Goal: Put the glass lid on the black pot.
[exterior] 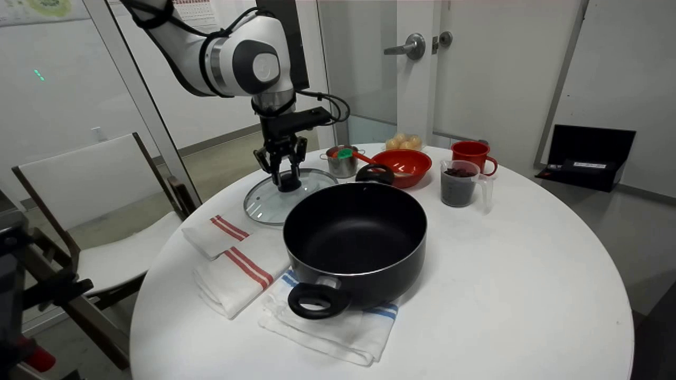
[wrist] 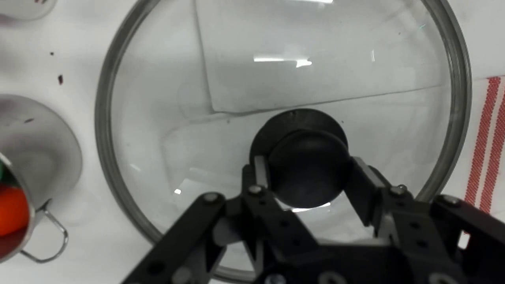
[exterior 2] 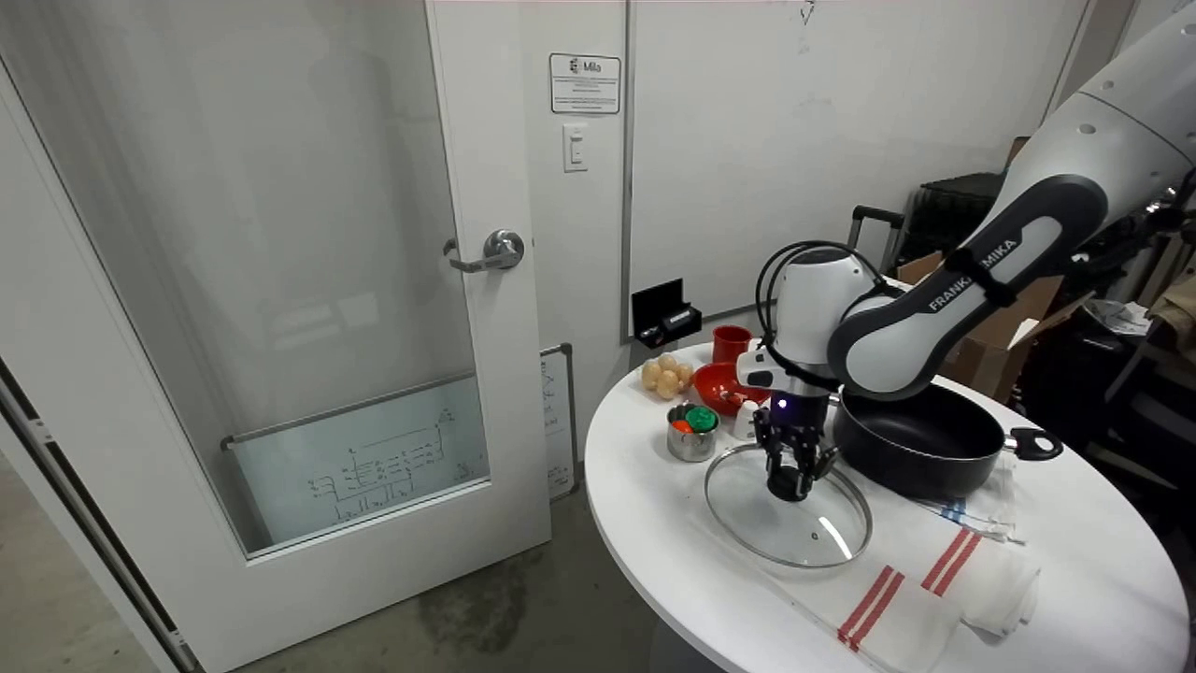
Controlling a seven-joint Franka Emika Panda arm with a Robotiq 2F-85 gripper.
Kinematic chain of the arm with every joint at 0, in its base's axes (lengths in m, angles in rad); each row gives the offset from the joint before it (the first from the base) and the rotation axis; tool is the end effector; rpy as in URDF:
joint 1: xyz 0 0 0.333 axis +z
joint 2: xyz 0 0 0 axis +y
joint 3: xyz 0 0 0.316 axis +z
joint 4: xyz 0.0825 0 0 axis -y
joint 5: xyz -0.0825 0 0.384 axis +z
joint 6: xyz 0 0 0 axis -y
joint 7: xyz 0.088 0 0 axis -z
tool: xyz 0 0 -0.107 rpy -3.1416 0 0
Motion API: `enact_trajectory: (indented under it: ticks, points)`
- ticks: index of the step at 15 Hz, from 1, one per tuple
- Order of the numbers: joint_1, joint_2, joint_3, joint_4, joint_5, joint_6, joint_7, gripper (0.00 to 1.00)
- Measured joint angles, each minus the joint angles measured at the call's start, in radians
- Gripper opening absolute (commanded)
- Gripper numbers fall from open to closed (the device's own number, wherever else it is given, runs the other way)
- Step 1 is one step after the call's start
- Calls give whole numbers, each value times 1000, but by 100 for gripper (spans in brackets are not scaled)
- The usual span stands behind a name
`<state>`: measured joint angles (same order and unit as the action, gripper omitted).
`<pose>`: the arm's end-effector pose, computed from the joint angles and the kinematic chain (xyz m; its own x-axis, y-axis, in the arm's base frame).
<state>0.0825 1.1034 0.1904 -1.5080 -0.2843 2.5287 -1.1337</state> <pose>0.6462 0.1698 0.0082 0.0240 0.9997 -0.0033 0.9981 -0.0241 -0.0558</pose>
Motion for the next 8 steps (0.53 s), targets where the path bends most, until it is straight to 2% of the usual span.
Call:
enact_trajectory:
  ticks: [8]
  points:
    - [17, -45, -21, -1, 0, -3, 1, 25]
